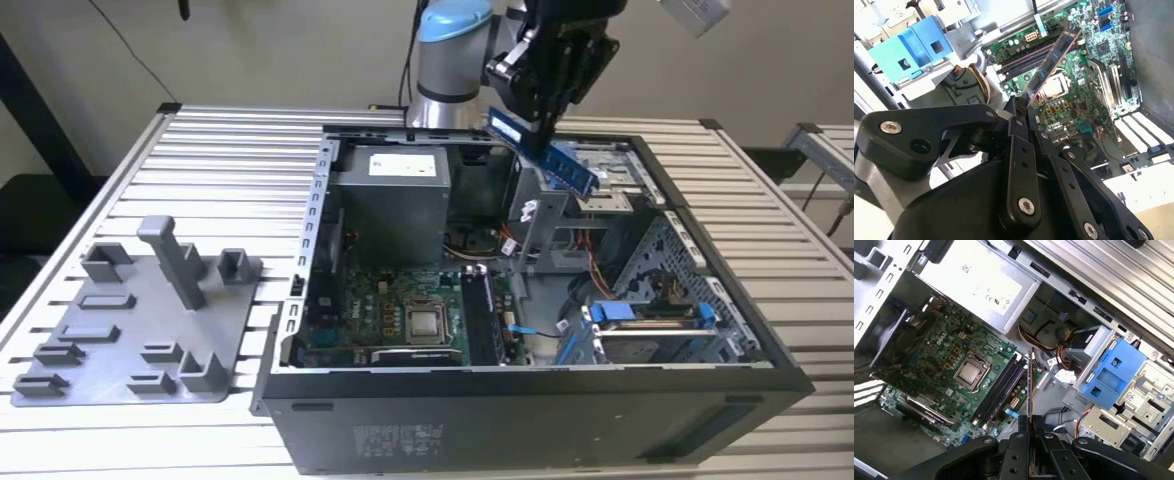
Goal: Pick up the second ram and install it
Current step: 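Insert the second ram into the second slot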
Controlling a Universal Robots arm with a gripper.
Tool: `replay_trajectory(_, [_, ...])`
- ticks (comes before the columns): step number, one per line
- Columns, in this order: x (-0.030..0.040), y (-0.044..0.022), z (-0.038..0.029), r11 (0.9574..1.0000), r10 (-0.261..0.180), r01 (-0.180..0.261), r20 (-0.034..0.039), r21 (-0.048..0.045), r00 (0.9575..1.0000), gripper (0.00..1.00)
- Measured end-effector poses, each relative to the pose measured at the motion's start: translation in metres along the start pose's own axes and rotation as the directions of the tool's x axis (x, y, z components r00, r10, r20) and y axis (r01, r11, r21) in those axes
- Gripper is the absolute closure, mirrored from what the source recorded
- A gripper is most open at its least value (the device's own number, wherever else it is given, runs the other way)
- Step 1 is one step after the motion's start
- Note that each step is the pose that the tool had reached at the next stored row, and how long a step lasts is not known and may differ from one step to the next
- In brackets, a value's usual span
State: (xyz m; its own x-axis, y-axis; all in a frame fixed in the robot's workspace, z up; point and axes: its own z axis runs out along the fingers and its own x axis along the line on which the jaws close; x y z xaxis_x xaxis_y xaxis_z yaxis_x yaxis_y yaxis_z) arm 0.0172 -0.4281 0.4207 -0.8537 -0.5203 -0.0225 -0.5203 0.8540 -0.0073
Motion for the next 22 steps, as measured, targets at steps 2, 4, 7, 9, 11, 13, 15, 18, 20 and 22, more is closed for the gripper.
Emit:
replay_trajectory(2, [0.0001, 0.0000, 0.0006, 0.9996, 0.028, -0.028, -0.0002, 0.0006, 0.9996, 0.86])
replay_trajectory(4, [0.0001, 0.0001, 0.0013, 0.9985, 0.056, -0.056, -0.0003, 0.0012, 0.9985, 0.86])
replay_trajectory(7, [0.0001, 0.0001, 0.0021, 0.9946, 0.104, -0.104, -0.0006, 0.0023, 0.9946, 0.86])
replay_trajectory(9, [0.0001, 0.0001, 0.0026, 0.9901, 0.140, -0.140, -0.0008, 0.0032, 0.9901, 0.86])
replay_trajectory(11, [0.0001, 0.0001, 0.0032, 0.9843, 0.177, -0.177, -0.0009, 0.0041, 0.9843, 0.86])
replay_trajectory(13, [0.0001, 0.0001, 0.0036, 0.9773, 0.212, -0.212, -0.0010, 0.0049, 0.9773, 0.86])
replay_trajectory(15, [0.0002, 0.0001, 0.0041, 0.9690, 0.247, -0.247, -0.0011, 0.0058, 0.9690, 0.86])
replay_trajectory(18, [0.0002, 0.0001, 0.0048, 0.9538, 0.300, -0.300, -0.0012, 0.0071, 0.9539, 0.86])
replay_trajectory(20, [0.0002, 0.0001, 0.0053, 0.9424, 0.334, -0.334, -0.0011, 0.0079, 0.9424, 0.86])
replay_trajectory(22, [0.0002, 0.0001, 0.0057, 0.9298, 0.368, -0.368, -0.0011, 0.0088, 0.9298, 0.86])
